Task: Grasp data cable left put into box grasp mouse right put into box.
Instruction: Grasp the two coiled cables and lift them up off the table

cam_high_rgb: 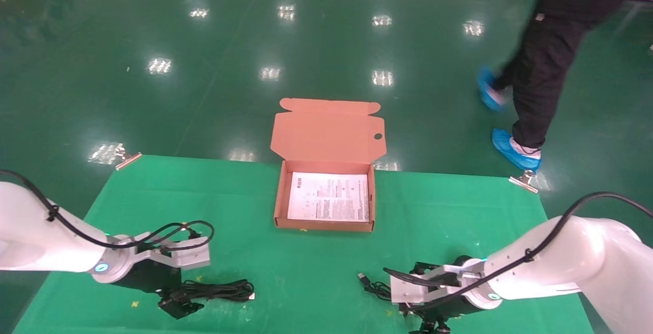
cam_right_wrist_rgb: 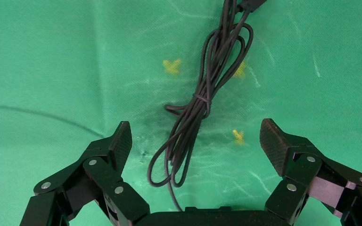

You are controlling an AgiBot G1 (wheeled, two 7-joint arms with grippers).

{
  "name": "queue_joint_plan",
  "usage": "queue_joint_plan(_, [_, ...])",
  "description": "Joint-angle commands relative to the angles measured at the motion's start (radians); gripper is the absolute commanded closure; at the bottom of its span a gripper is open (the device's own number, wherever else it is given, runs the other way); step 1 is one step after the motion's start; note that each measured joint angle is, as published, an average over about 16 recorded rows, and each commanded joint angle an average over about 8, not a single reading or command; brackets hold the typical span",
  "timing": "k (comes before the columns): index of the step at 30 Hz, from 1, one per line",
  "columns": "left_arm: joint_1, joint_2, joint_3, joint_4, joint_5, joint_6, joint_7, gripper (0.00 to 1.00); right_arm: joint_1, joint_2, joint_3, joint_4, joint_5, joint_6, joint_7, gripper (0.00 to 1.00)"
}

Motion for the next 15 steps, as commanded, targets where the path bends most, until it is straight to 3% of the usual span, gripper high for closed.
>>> queue_joint_plan(1, [-0.004, 0.003, 0.001, 0.015, 0.003, -0.01, 0.014, 1.0, 0.001, -0.008, 0.0, -0.015, 0.001, 0.002, -0.009, 0.97])
queue_joint_plan(2, [-0.005, 0.003, 0.002, 0.019, 0.004, -0.013, 0.016, 1.0, 0.001, -0.009, 0.0, -0.019, 0.002, 0.002, -0.011, 1.0])
queue_joint_plan(15, [-0.003, 0.001, 0.001, 0.006, 0.003, -0.005, 0.008, 1.0, 0.002, -0.004, 0.0, -0.008, 0.002, 0.001, -0.004, 1.0])
